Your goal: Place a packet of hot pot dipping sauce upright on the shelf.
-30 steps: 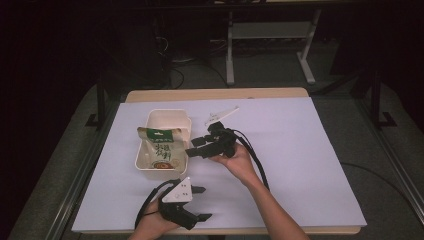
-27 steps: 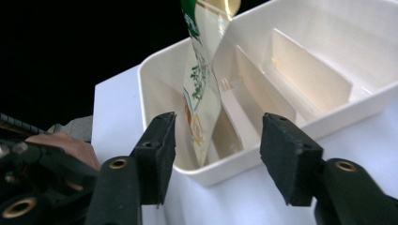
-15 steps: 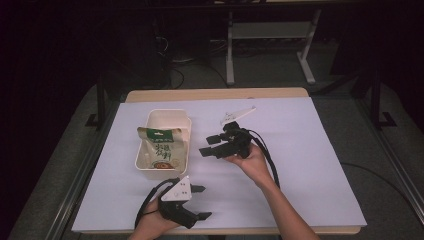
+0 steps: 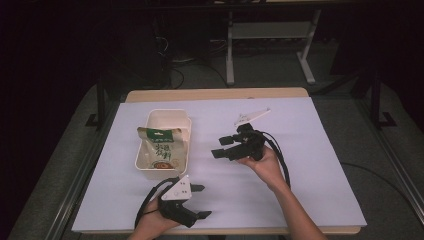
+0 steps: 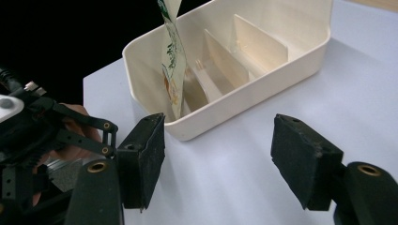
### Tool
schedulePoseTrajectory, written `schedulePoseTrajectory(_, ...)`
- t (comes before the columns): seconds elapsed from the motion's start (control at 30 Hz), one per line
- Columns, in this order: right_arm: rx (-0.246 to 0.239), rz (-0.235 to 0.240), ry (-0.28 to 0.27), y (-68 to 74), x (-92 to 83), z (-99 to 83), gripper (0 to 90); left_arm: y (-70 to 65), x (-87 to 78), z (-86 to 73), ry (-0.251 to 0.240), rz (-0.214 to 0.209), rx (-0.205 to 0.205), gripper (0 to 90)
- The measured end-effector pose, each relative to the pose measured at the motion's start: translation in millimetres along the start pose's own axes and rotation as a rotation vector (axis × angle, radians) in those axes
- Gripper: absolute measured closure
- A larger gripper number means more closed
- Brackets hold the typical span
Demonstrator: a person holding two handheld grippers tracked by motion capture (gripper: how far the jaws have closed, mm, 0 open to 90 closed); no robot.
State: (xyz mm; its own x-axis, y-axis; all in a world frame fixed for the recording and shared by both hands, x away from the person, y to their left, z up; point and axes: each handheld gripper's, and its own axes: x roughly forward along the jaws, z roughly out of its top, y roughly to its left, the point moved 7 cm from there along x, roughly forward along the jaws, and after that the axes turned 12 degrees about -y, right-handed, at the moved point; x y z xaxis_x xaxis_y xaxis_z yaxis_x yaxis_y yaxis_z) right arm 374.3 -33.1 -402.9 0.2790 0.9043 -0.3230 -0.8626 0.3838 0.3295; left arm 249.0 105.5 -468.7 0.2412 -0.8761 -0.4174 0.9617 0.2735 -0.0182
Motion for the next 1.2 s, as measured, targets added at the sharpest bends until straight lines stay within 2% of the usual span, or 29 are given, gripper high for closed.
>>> schedulePoseTrajectory(0.17, -0.002, -0.018, -0.018, -1.7, -10.3, -1.9, 34.5, 1.9, -1.4, -0.1, -0.001, 0.008, -0.002, 23.1)
schedulePoseTrajectory(0.4, -0.002, -0.04, -0.017, -5.6, -22.5, -6.7, 33.5, 3.3, -2.3, 0.2, -0.006, 0.01, -0.01, 23.1)
schedulePoseTrajectory(0.8, 0.032, -0.062, -0.04, -11.6, -42.5, -13.9, 29.2, 5.4, -3.2, 0.4, -0.01, 0.01, -0.02, 23.3)
schedulePoseTrajectory(1.2, 0.035, -0.114, -0.026, -17.4, -65.2, -28.3, 26.5, 6.7, -4.7, 1.2, -0.019, 0.013, -0.024, 23.3)
